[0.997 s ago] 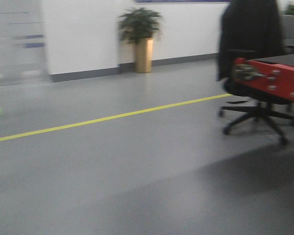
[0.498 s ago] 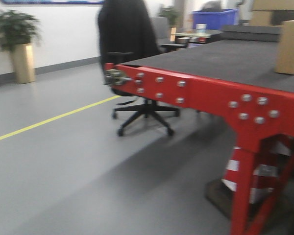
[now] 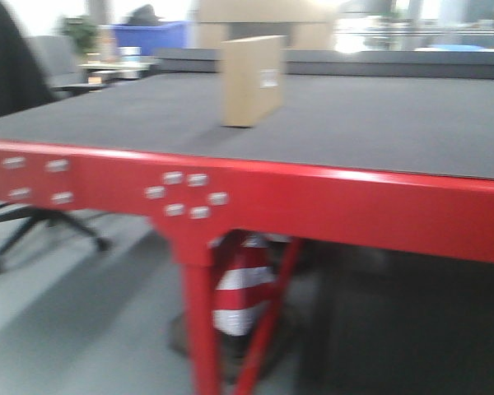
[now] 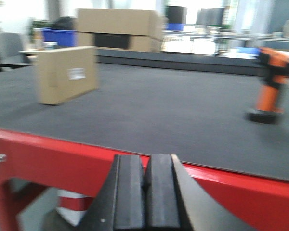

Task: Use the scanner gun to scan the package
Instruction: 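Turn and drive the base up to the table edge, then move the left gripper down onto the tall cardboard box, then grasp the cardboard box with the left gripper and tilt it up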

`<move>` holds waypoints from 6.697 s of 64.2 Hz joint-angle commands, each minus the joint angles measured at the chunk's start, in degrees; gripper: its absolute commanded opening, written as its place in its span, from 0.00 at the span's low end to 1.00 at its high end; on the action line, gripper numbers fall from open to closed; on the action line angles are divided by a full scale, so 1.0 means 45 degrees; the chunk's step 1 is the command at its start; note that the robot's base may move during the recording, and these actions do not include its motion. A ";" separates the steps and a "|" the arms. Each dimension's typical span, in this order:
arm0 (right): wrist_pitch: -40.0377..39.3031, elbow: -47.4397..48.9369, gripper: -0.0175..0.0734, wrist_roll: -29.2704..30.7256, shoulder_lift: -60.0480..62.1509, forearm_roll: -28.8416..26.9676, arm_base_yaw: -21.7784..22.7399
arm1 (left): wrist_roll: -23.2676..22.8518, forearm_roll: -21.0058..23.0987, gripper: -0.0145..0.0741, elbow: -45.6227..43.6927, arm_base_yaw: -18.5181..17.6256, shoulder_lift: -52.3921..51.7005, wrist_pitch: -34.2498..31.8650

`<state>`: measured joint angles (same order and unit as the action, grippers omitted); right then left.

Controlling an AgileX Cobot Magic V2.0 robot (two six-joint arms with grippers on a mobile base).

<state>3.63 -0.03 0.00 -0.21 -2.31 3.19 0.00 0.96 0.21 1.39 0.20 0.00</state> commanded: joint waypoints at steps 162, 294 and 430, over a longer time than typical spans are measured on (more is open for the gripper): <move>-0.0235 0.0007 0.01 0.0000 0.0046 0.0004 0.0054 | 0.0000 -0.0006 0.04 -0.0047 0.0041 -0.0044 -0.0243; -0.0235 0.0007 0.01 0.0000 0.0046 0.0004 0.0054 | 0.0000 -0.0214 0.04 -1.3766 0.0016 1.3769 0.9431; -0.0235 0.0007 0.01 0.0000 0.0046 0.0004 0.0054 | -0.4130 0.1479 0.04 -1.7204 -0.3196 1.7719 1.2230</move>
<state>3.63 -0.03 0.00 -0.21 -2.31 3.19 -15.38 6.73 -77.55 -9.82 80.34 57.73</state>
